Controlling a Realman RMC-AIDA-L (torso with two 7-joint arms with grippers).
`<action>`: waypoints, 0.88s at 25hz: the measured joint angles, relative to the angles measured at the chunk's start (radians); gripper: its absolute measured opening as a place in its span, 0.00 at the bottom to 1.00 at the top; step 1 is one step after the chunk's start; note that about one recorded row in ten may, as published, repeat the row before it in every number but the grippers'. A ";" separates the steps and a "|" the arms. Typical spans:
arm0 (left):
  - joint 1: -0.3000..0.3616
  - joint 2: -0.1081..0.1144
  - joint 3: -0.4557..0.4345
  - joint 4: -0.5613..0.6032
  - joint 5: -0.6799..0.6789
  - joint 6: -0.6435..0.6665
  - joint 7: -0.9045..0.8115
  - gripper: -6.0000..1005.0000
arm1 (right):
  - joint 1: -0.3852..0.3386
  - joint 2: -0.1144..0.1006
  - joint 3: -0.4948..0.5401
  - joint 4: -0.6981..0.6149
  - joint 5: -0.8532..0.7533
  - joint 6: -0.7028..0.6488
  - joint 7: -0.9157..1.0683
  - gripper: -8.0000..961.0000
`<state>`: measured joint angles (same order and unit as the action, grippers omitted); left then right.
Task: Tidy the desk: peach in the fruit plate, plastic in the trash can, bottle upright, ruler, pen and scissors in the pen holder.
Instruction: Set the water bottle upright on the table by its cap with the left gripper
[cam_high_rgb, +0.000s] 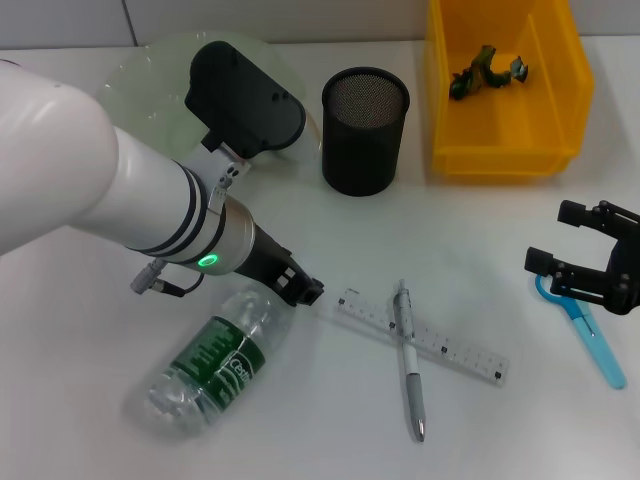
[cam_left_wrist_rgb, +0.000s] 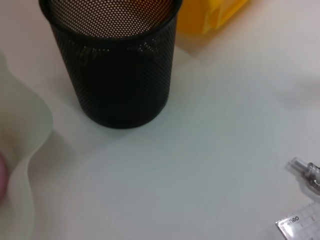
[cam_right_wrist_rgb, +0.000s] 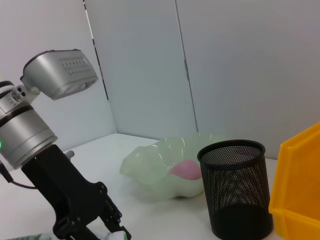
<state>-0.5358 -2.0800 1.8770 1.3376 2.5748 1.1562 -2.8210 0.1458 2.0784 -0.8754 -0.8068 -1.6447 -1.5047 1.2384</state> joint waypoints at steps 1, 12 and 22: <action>0.000 0.000 0.000 0.000 0.000 0.000 0.000 0.68 | 0.000 0.000 0.000 0.000 0.000 0.000 0.000 0.87; 0.148 0.009 -0.123 0.234 -0.106 0.046 0.231 0.46 | 0.001 0.000 0.000 -0.006 0.000 -0.009 0.015 0.87; 0.402 0.009 -0.427 0.287 -0.508 0.036 0.737 0.46 | 0.016 0.000 -0.005 -0.010 -0.006 -0.012 0.044 0.87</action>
<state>-0.1340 -2.0709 1.4504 1.6242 2.0666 1.1921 -2.0842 0.1619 2.0785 -0.8801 -0.8170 -1.6504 -1.5164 1.2824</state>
